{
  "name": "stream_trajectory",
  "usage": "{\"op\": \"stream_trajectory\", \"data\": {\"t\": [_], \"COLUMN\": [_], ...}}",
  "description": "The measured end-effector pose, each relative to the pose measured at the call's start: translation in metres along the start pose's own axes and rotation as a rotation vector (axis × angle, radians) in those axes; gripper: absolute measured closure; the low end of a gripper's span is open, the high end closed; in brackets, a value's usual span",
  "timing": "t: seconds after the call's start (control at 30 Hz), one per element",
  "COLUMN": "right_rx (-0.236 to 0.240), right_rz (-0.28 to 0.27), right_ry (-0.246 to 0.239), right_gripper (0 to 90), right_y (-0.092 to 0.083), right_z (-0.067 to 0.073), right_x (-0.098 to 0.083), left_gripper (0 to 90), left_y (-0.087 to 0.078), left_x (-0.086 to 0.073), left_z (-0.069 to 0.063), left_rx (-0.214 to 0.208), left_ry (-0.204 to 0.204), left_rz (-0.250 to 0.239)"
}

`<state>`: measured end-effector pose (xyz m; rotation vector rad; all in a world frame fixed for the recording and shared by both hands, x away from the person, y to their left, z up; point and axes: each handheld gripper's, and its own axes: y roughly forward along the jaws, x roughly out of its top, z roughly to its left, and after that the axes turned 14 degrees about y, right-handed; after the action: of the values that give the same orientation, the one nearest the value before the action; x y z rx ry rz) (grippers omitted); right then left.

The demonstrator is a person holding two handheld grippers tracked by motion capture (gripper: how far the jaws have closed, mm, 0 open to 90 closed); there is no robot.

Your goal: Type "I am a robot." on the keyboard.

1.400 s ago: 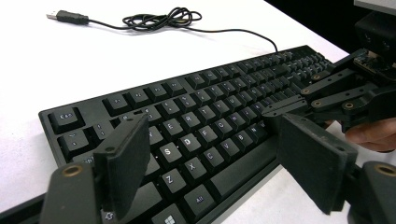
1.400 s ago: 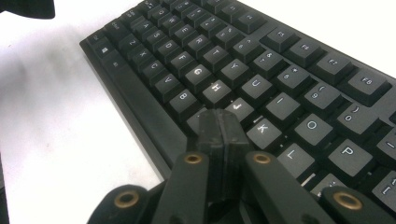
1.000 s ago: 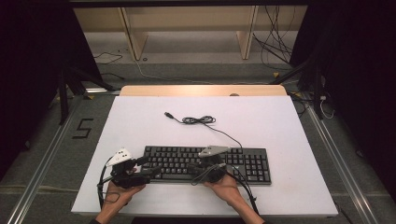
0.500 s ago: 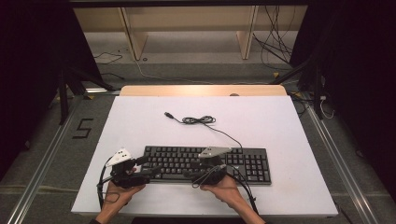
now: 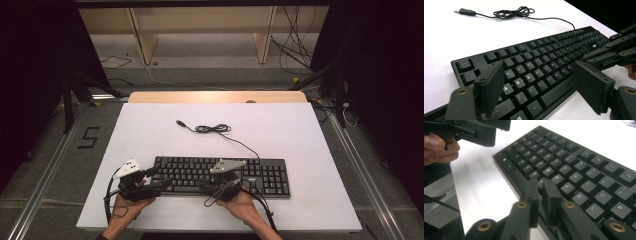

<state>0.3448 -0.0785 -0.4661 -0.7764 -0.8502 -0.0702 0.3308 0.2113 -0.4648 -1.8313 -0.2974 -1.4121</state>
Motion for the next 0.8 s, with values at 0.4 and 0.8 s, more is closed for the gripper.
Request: {"op": "stream_trajectory", "data": {"t": [0.4, 0.8], "right_rx": [-0.034, -0.071], "right_rz": [0.034, 0.060], "right_ry": [-0.002, -0.013], "right_gripper": [90.0, 90.0], "right_y": [0.007, 0.015], "right_z": [-0.001, -0.005], "right_x": [-0.004, -0.009], "left_gripper": [25.3, 25.3], "left_y": [0.000, 0.000], "left_x": [-0.001, -0.001], "left_z": [0.002, 0.002], "left_rx": [0.007, 0.007], "left_ry": [-0.001, -0.002], "left_rz": [0.002, 0.002]}}
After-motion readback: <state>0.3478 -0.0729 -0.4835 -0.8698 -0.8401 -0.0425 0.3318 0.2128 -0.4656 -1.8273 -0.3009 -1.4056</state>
